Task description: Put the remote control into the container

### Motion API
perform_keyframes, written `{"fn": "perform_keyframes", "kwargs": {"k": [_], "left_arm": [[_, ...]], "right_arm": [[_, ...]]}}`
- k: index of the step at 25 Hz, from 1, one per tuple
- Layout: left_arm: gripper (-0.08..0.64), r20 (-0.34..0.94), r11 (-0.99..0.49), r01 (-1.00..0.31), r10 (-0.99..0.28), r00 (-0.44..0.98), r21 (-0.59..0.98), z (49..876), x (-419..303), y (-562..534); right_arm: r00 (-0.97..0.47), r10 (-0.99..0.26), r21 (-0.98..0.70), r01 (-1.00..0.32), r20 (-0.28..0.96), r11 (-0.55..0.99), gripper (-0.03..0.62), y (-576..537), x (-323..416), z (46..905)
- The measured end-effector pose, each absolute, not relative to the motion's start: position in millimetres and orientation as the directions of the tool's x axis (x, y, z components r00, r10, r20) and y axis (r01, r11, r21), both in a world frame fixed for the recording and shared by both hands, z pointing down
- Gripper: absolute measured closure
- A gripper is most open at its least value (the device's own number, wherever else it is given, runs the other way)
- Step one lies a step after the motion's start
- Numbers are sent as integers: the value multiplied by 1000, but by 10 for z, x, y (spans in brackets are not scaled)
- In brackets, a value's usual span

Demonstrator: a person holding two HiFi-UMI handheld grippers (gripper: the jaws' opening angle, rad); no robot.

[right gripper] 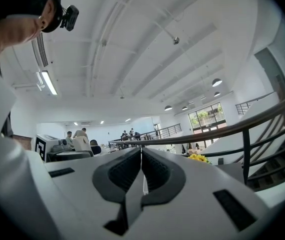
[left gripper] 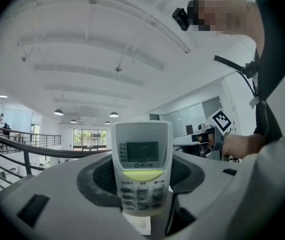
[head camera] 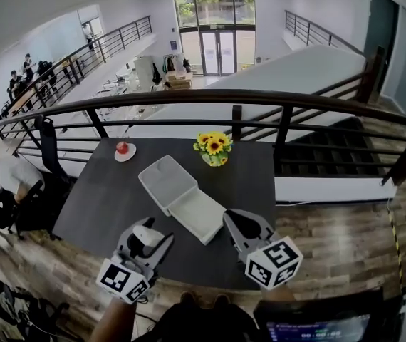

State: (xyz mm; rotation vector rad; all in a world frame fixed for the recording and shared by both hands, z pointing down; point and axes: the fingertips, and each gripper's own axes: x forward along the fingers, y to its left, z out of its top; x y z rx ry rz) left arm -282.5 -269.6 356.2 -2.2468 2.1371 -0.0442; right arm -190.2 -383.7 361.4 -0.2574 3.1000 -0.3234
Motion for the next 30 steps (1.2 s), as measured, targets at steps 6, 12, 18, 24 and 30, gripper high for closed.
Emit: {"fn": "perform_keyframes", "kwargs": {"k": [6,12,18,24,30], "left_arm": [[307,7,-86,-996,-996,86,-23,3685,-3030,-2967],[307,66,-169,-983,-984,165,-68,3961,-3252,-3288],[307,163,-263,-960,-956,246,-95,4286,-3500,-3709],[307,248,-394,-910,-901,355,-132,4696,-3604,-3936],[307,334,-519,-840,-829,448,-162,5117,-3592,-4293]], "right_arm": [[-981,-192,-187,-194,26,963,591,-4019,-2076,3657],[-965,-256,-180,-261,49,948,591,-4198,-2214,3753],[-944,-321,-180,-330,78,927,591,-4434,-2373,3735],[-915,-384,-192,-401,121,896,591,-4490,-2461,3926],[-879,-449,-201,-474,158,857,591,-4651,-2449,4040]]}}
